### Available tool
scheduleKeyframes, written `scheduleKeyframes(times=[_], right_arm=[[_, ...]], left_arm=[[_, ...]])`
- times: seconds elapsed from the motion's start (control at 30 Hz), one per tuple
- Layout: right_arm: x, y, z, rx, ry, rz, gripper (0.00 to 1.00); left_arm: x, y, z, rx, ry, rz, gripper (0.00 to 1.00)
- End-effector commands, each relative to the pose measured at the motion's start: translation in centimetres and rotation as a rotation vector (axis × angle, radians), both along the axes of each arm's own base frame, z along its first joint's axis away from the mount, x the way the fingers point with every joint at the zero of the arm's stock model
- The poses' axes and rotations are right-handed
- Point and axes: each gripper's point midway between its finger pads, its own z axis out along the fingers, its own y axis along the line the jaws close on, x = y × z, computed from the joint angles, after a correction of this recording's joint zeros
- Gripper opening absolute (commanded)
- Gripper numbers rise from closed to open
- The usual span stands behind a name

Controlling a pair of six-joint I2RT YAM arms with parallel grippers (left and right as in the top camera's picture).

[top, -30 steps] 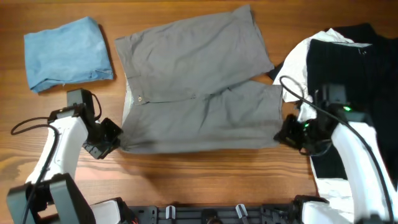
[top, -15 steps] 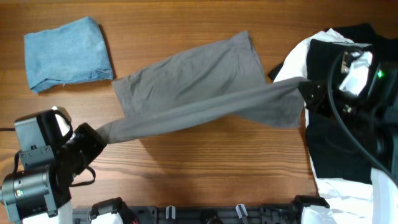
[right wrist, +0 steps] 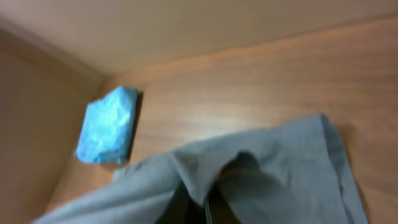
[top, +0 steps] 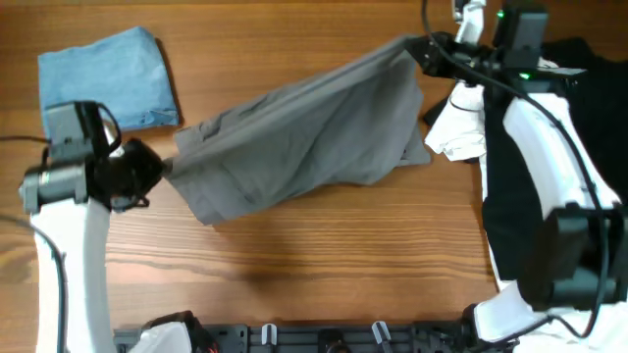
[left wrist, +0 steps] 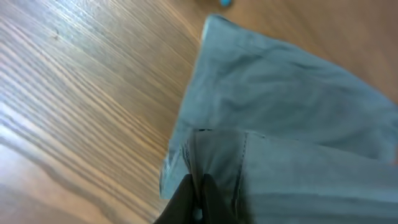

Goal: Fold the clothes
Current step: 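Lift the right leg hem and fold it left toward the left gripper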

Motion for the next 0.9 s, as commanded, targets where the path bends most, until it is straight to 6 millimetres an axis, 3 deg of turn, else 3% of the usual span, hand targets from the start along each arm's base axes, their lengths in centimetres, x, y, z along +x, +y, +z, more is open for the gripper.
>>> scheduleKeyframes(times=[0.0, 0.2, 0.23, 0.27, 0.3, 0.33, 0.4, 0.47, 0.57, 0.63, 0.77, 0.87], right_arm=[[3.4, -1.8, -1.6, -0.043, -0.034, -0.116, 0.05], [6.2, -1.9, -6.5, -0.106, -0.011, -0.207, 0.11], [6.5, -1.9, -7.1, -0.108, -0.013, -0.206, 0.22], [6.7, -2.1, -8.0, -0.117, -0.006, -0.214, 0.66], [6.6, -2.4, -8.9, -0.136, 0.013, -0.213, 0.91], [6.3, -2.6, -9.3, -0.15, 0.023, -0.206, 0.97], [5.1, -3.3, -10.7, -0.171, 0.102, -0.201, 0.99], [2.3, -4.7, -13.5, -0.194, 0.274, -0.205, 1.0], [-0.4, -5.0, -14.8, -0.219, 0.36, -0.12, 0.98], [-1.4, -4.9, -14.2, -0.246, 0.356, -0.072, 0.97], [-2.8, -4.8, -11.2, -0.244, 0.35, -0.075, 0.96], [-5.2, -4.7, -12.3, -0.177, 0.538, -0.145, 0.8]], left_arm=[[0.7, 2.9, -5.3, 0.101, 0.173, 0.05, 0.04], [5.2, 2.6, -11.7, 0.099, 0.213, 0.003, 0.08], [6.0, 2.9, -12.4, 0.111, 0.2, 0.007, 0.12], [7.0, 3.2, -12.8, 0.119, 0.173, 0.01, 0.4], [8.4, 3.5, -12.7, 0.133, 0.119, 0.004, 0.8], [9.0, 3.5, -12.6, 0.144, 0.098, -0.024, 0.98], [8.2, 3.4, -12.5, 0.155, 0.127, -0.073, 1.0], [4.8, 2.5, -13.2, 0.109, 0.265, -0.09, 0.96], [1.8, 1.8, -13.6, 0.079, 0.385, -0.113, 0.91], [1.5, 1.8, -13.2, 0.088, 0.384, -0.15, 0.82], [3.1, 1.4, -8.5, 0.09, 0.216, -0.158, 0.81], [2.8, -0.5, -6.7, 0.043, 0.165, -0.199, 0.57]])
